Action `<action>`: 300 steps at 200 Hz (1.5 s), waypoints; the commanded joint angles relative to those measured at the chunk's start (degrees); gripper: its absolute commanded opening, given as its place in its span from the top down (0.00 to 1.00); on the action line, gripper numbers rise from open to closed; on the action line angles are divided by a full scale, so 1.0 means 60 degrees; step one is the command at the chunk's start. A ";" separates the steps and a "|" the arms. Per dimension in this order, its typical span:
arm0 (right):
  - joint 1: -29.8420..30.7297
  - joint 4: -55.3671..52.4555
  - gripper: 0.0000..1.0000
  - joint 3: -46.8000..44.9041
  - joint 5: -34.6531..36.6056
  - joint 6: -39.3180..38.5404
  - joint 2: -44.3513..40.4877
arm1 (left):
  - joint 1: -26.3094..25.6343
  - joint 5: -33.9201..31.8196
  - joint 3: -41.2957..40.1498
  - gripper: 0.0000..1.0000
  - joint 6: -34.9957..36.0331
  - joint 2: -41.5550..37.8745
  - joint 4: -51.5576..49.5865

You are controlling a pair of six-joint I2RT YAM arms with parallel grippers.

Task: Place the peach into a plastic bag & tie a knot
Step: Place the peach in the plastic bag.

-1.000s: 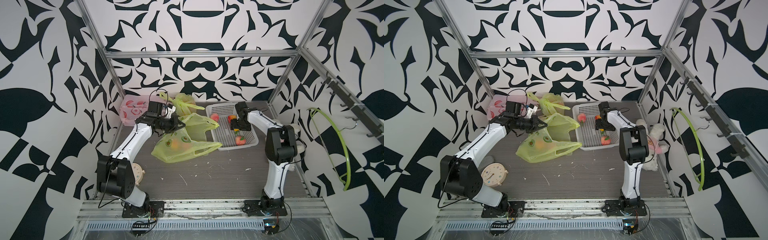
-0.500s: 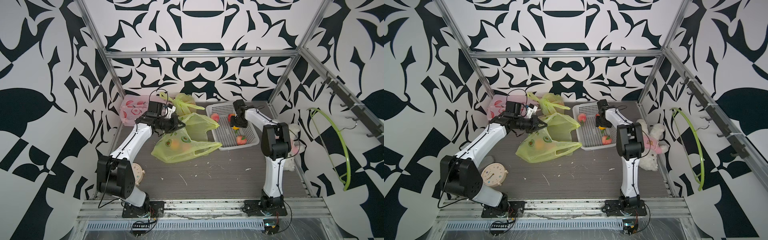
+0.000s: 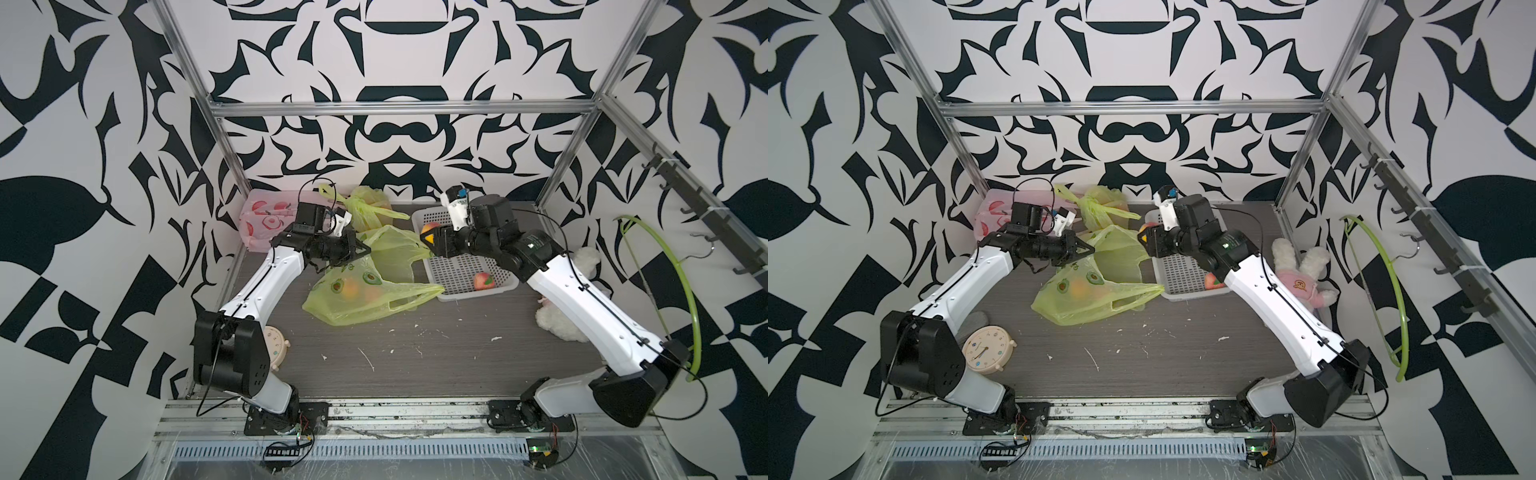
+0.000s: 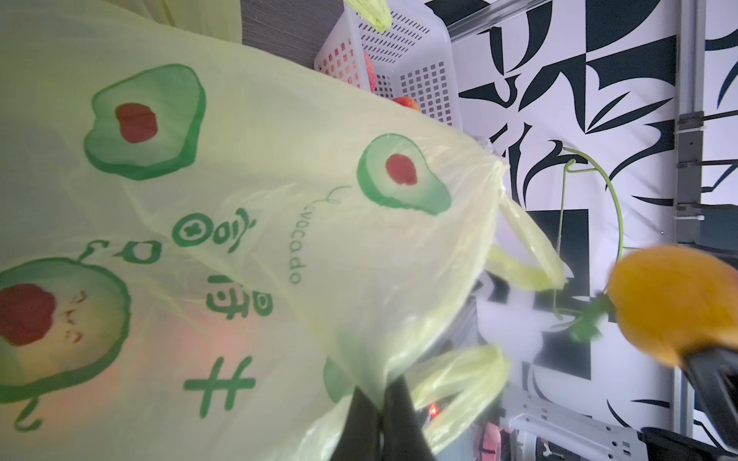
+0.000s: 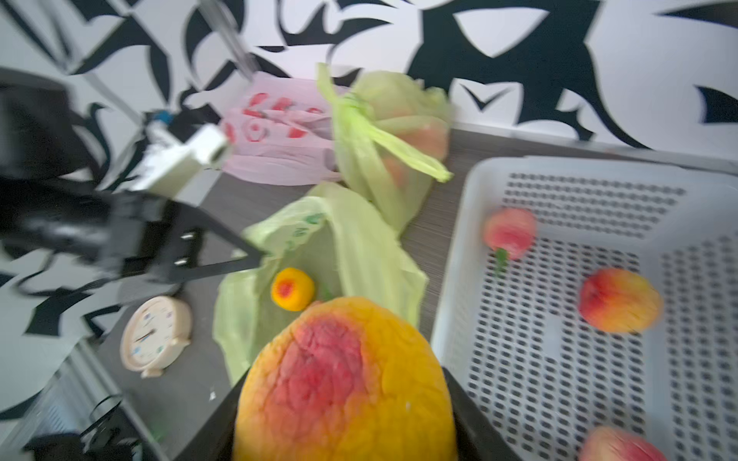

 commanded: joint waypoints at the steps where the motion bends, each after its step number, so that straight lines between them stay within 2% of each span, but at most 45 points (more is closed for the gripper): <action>1: 0.0294 -0.0651 0.59 0.0293 -0.0186 -0.0158 0.0915 | 0.0021 0.0188 -0.0113 1.00 -0.0017 -0.0198 0.0116; 30: 0.0333 -0.0883 0.60 0.0569 -0.0278 0.0111 0.1914 | 0.0019 0.0237 -0.0190 1.00 -0.0100 -0.0260 0.0203; 47: 0.0369 -0.1089 0.55 0.0973 -0.0388 0.0197 0.2597 | 0.0019 0.0250 -0.0236 1.00 -0.0130 -0.0306 0.0235; 55: 0.0438 -0.1204 0.50 0.1257 -0.0435 0.0173 0.2902 | 0.0019 0.0265 -0.0250 1.00 -0.0156 -0.0308 0.0257; 67: 0.0635 -0.1223 0.35 0.1564 -0.0589 0.0109 0.3207 | 0.0022 0.0267 -0.0250 1.00 -0.0160 -0.0296 0.0249; 86: 0.0797 -0.1194 0.26 0.1809 -0.0670 0.0125 0.3231 | 0.0021 0.0257 -0.0245 1.00 -0.0137 -0.0301 0.0229; 126: 0.0816 -0.1502 0.24 0.1524 -0.0208 0.0491 0.1910 | 0.0019 0.0179 -0.0252 1.00 -0.0116 -0.0261 0.0279; 160: 0.0824 -0.1713 0.20 -0.0027 0.0921 0.1245 -0.0123 | 0.0020 0.0167 -0.0266 1.00 -0.0089 -0.0197 0.0318; 174: 0.0816 -0.1567 0.26 -0.0670 0.0911 0.1426 -0.0702 | 0.0021 0.0182 -0.0276 1.00 -0.0074 -0.0188 0.0327; 191: 0.0816 -0.1397 0.28 -0.0935 0.0803 0.1553 -0.0817 | 0.0025 0.0194 -0.0281 1.00 -0.0072 -0.0178 0.0314; 220: 0.0817 -0.1105 0.33 -0.0654 0.0265 0.1699 -0.0171 | 0.0019 0.0206 -0.0266 1.00 -0.0143 -0.0249 0.0340; 251: 0.0717 -0.0860 0.27 -0.1265 0.0725 0.1931 -0.0535 | 0.0019 0.0197 -0.0317 1.00 -0.0168 -0.0249 0.0391; 276: 0.0479 -0.0863 0.23 -0.2330 0.1065 0.2391 -0.1333 | 0.0019 0.0180 -0.0491 1.00 -0.0139 -0.0202 0.0460; 300: 0.0203 -0.0481 0.19 -0.3453 0.0704 0.3140 -0.2145 | 0.0019 0.0166 -0.0672 1.00 -0.0158 -0.0248 0.0587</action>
